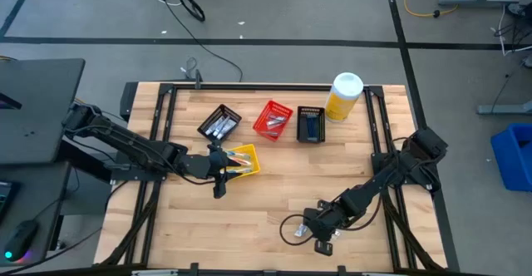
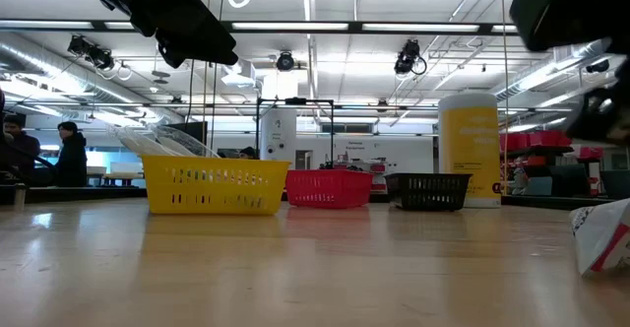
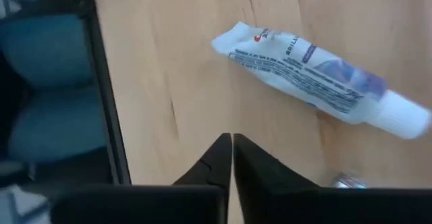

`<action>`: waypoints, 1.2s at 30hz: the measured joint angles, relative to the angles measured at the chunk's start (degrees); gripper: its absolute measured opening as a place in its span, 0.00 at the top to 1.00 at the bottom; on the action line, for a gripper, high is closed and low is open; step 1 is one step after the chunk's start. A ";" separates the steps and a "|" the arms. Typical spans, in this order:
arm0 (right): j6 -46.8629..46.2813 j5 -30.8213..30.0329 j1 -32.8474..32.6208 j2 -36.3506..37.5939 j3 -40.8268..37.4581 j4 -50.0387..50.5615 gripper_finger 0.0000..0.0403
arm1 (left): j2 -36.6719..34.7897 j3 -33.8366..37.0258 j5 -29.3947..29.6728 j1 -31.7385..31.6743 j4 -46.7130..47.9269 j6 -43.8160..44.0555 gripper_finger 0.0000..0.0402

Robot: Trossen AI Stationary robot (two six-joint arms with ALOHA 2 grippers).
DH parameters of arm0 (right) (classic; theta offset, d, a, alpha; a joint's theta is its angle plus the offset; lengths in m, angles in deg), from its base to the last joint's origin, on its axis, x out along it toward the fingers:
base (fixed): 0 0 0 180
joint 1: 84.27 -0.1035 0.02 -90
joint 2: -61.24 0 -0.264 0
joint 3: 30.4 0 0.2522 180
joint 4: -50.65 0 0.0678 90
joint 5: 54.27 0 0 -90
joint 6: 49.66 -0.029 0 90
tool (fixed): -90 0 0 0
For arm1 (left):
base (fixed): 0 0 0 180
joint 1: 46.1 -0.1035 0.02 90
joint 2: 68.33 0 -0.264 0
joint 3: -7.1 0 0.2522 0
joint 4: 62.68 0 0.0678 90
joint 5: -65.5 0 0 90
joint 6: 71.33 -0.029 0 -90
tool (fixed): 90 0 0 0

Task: Pick & Place Travel size toiletries
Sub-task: Put the white toothpaste into the left black bin

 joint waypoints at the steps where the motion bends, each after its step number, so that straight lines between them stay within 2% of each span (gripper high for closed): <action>1: 1.83 -0.15 -0.02 0.77 0.00 0.82 0.93 | 0.00 0.00 -0.02 0.00 0.02 -0.23 0.62; 3: 6.28 -2.09 0.00 2.46 0.00 1.45 0.89 | 0.00 0.00 0.00 -0.01 0.00 -0.42 0.62; 8: 19.65 -11.35 0.85 4.91 0.11 1.84 0.78 | 0.00 0.00 0.20 -0.02 -0.02 -0.36 0.62; 14: 27.60 -6.62 3.69 1.12 -0.35 2.70 0.59 | 0.00 0.00 0.20 -0.02 -0.01 -0.11 0.62; 21: 38.62 -6.97 3.70 -0.21 -0.34 2.92 0.45 | 0.00 0.00 0.20 -0.02 0.06 -0.17 0.62; 28: 42.03 -6.51 3.94 -3.12 -0.33 3.18 0.47 | 0.00 0.00 0.20 -0.02 0.07 -0.33 0.62; 36: 43.96 -6.17 4.35 -4.14 -0.17 3.12 0.64 | 0.00 0.00 0.05 -0.02 0.06 -0.35 0.62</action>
